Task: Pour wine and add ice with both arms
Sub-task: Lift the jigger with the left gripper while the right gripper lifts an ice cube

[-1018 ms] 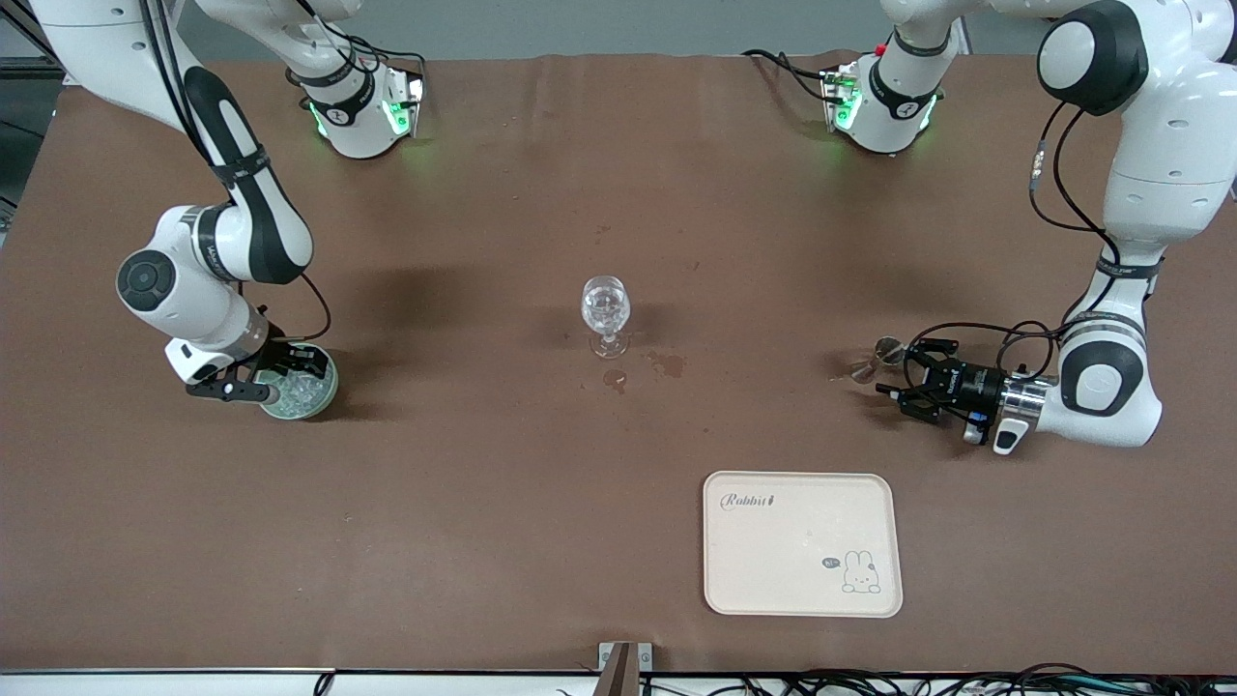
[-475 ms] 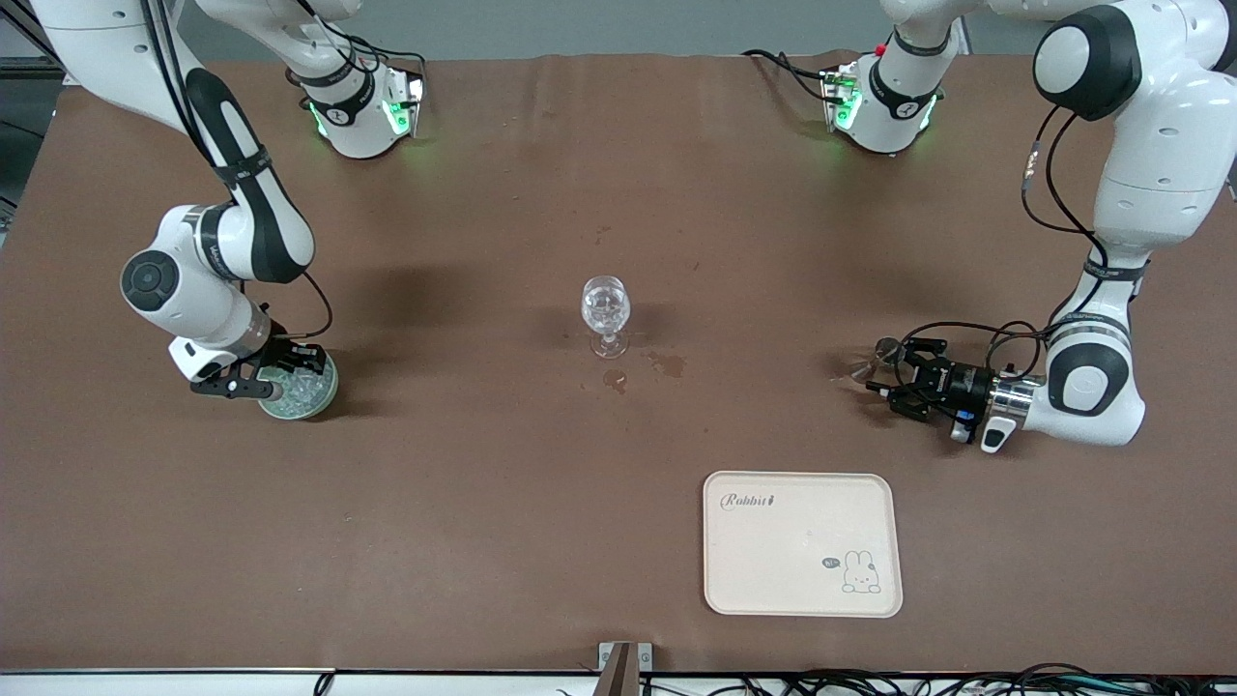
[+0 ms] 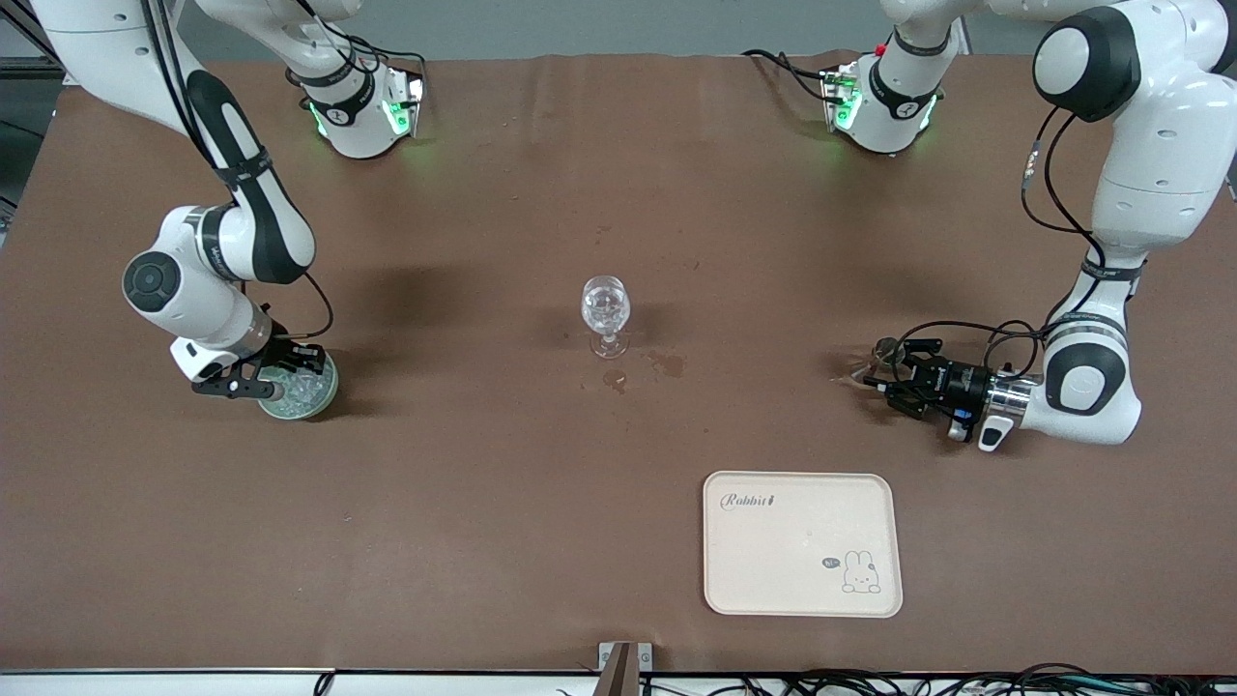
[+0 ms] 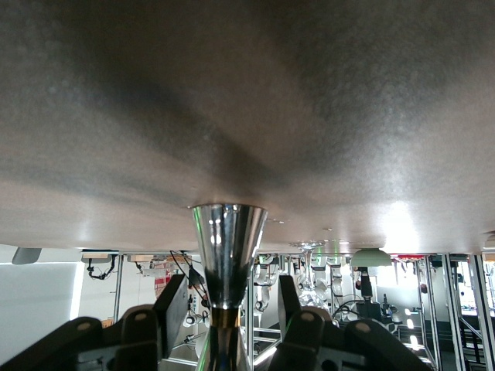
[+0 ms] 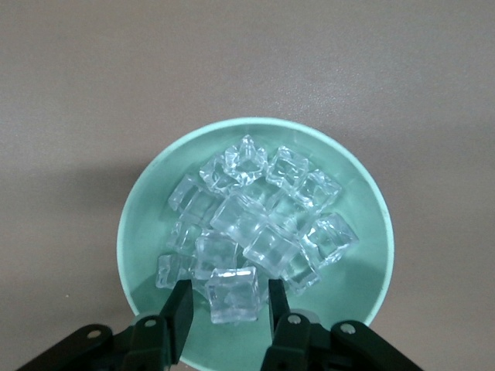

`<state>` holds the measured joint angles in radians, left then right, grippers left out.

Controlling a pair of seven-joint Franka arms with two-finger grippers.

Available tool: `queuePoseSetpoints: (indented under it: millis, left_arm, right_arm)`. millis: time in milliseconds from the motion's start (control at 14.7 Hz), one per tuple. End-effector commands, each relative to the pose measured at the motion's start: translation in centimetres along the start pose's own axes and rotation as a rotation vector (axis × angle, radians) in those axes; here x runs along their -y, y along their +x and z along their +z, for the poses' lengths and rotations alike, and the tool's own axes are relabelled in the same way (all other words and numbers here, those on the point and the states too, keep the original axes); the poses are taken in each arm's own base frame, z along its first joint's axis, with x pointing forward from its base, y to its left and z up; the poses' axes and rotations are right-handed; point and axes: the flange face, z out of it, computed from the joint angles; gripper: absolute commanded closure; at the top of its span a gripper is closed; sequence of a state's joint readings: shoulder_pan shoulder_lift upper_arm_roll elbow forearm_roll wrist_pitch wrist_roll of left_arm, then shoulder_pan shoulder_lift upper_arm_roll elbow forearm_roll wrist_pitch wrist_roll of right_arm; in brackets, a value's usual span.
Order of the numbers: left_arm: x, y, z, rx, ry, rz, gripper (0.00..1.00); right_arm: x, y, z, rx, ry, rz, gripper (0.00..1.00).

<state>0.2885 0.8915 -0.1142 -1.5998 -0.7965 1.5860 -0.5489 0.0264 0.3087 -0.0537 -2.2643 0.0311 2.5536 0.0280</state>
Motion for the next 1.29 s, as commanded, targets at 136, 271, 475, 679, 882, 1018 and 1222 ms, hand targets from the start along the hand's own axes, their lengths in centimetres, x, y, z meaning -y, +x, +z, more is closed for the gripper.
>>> queuePoseSetpoints:
  millis: [136,271,475,679,882,1018,1222]
  left_arm:
    - [-0.1,-0.6,0.0,0.011,-0.014,0.013,0.54]
    - [-0.1,-0.6,0.0,0.011,-0.014,0.013,0.57]
    - [-0.1,-0.6,0.0,0.012,-0.012,0.015,0.61]
    - [-0.1,-0.7,0.0,0.013,-0.011,0.034,0.69]
    - [-0.5,-1.4,0.3,0.03,-0.001,0.048,0.89]
    - [-0.6,-1.7,0.5,0.032,0.002,0.053,0.97]
    - [-1.3,-2.6,0.9,0.048,0.004,0.075,0.99]
  right_arm:
    - [-0.2,-0.3,0.2,-0.013,0.001,-0.008,0.59]
    - [-0.2,-0.2,0.2,-0.015,0.001,-0.008,0.61]
    - [-0.3,0.0,0.0,-0.019,0.001,-0.007,0.7]
    - [-0.2,0.4,-0.5,-0.016,0.002,0.005,0.92]
    - [-0.1,0.4,-0.6,-0.01,0.002,0.005,0.96]
    - [-0.1,0.5,-0.7,-0.012,0.003,0.011,0.99]
    - [-0.2,1.5,-4.1,0.062,0.005,0.038,1.0]
